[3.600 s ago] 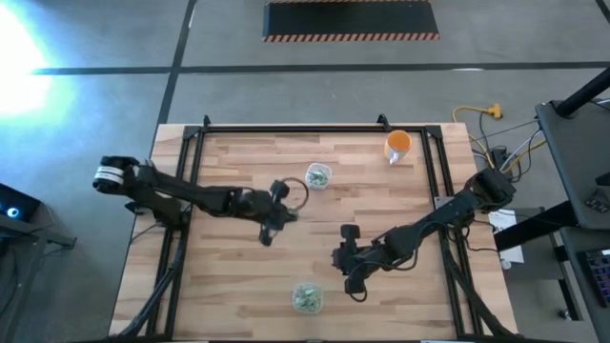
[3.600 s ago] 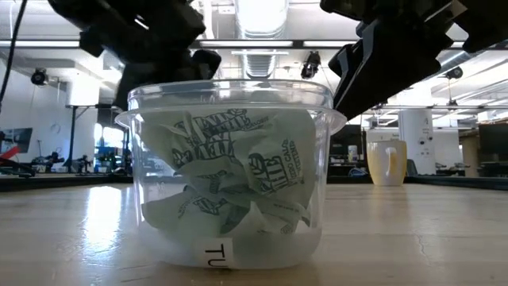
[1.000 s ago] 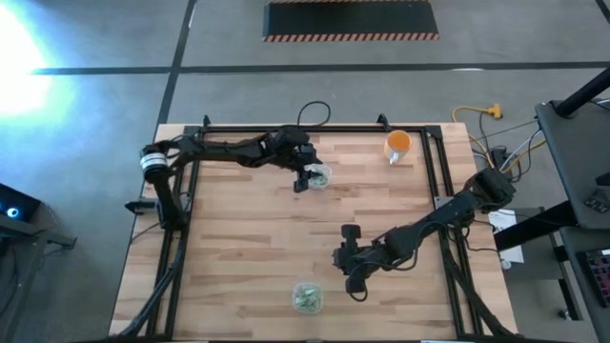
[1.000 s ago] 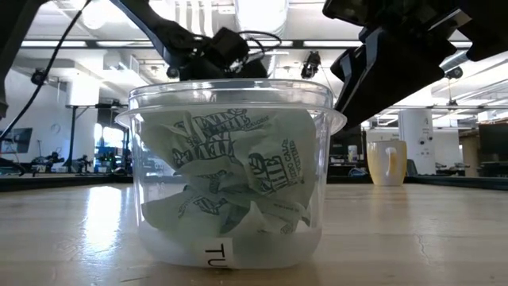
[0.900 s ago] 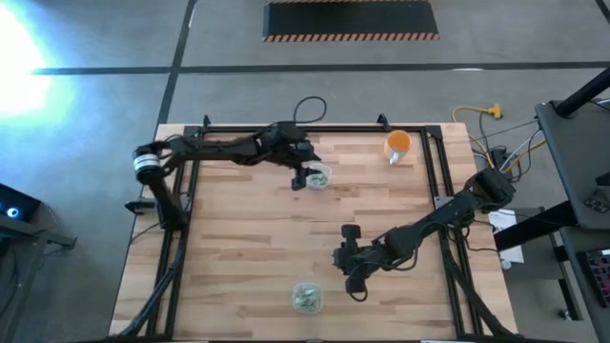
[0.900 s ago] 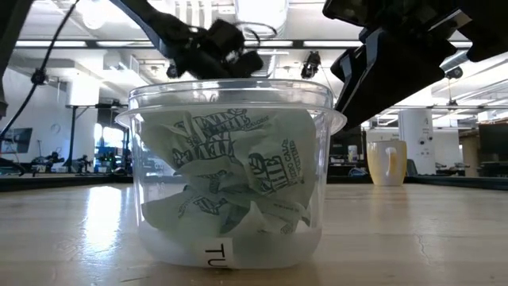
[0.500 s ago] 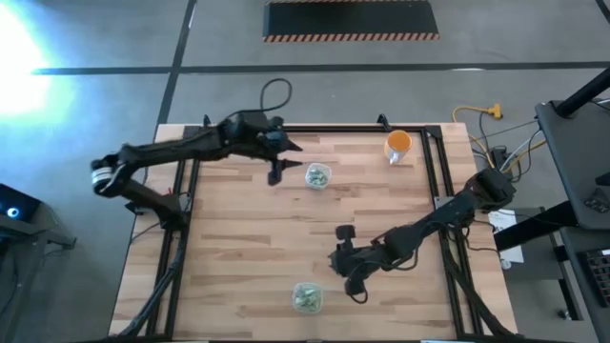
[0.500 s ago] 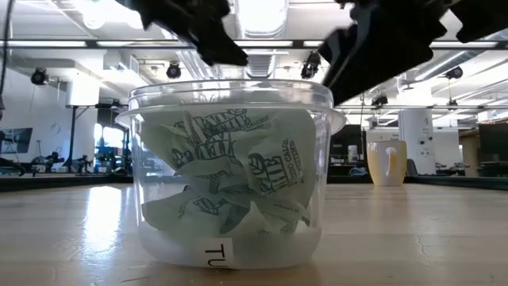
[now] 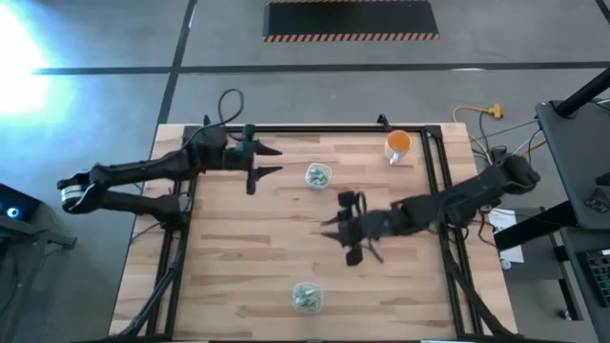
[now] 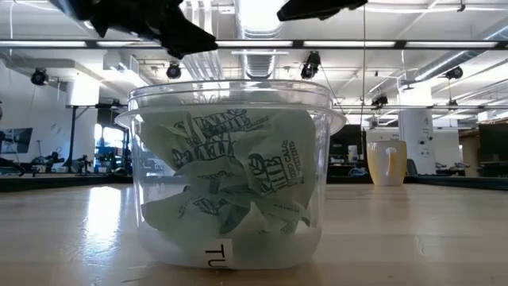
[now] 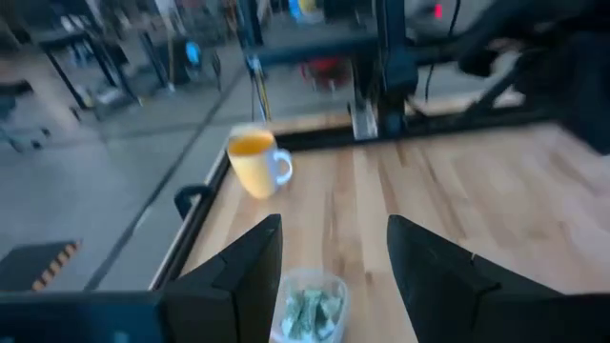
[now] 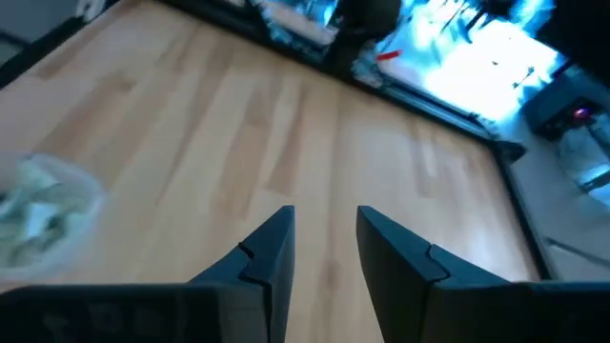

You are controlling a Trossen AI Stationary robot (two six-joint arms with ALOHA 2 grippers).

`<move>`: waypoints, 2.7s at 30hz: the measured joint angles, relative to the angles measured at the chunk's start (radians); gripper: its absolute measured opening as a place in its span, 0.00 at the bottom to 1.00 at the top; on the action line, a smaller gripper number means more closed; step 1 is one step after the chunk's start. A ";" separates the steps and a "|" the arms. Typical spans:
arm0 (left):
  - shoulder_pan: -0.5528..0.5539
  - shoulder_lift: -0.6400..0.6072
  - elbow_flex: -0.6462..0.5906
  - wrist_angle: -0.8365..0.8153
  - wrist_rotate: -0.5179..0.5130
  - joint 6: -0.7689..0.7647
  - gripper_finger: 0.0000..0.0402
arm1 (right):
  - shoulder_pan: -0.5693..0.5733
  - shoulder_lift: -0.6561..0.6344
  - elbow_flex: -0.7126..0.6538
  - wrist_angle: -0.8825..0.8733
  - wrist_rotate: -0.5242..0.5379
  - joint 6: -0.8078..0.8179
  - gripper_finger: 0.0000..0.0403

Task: Pick and place items into bin
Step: Return to Home Position

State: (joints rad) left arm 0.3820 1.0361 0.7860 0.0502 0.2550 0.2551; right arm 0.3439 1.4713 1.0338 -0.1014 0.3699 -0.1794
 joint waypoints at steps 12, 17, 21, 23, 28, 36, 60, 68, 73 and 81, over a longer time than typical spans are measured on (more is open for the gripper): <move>0.000 -0.137 -0.300 0.321 0.001 -0.068 0.43 | -0.198 -0.348 -0.351 0.291 -0.163 -0.047 0.26; -0.001 -0.173 -0.386 0.480 0.002 -0.094 0.43 | -0.232 -0.520 -0.523 0.399 -0.170 -0.032 0.26; -0.002 -0.209 -0.447 0.513 0.003 -0.133 0.43 | -0.239 -0.657 -0.635 0.454 -0.170 -0.030 0.26; -0.003 -0.232 -0.477 0.516 0.015 -0.157 0.43 | -0.241 -0.719 -0.676 0.487 -0.172 -0.024 0.26; -0.003 -0.309 -0.544 0.514 0.059 -0.204 0.43 | -0.247 -0.865 -0.773 0.492 -0.165 -0.013 0.26; -0.003 -0.507 -0.604 0.468 0.065 -0.250 0.43 | -0.289 -1.065 -0.871 0.418 -0.159 0.030 0.26; -0.003 -0.974 -0.637 0.028 0.104 -0.243 0.43 | -0.292 -1.315 -0.928 0.258 -0.347 0.081 0.26; -0.005 -1.001 -0.777 0.263 0.059 -0.362 0.43 | -0.292 -1.306 -1.014 0.414 -0.368 0.127 0.26; -0.009 -1.006 -0.777 0.253 0.054 -0.376 0.43 | -0.290 -1.306 -1.016 0.445 -0.368 0.121 0.26; -0.052 -0.968 -0.778 0.257 0.009 -0.375 0.43 | -0.265 -1.254 -1.025 0.471 -0.368 0.180 0.26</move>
State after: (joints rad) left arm 0.3296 0.0681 0.0078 0.3076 0.2639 -0.1194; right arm 0.0794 0.2175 0.0090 0.3701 0.0017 0.0010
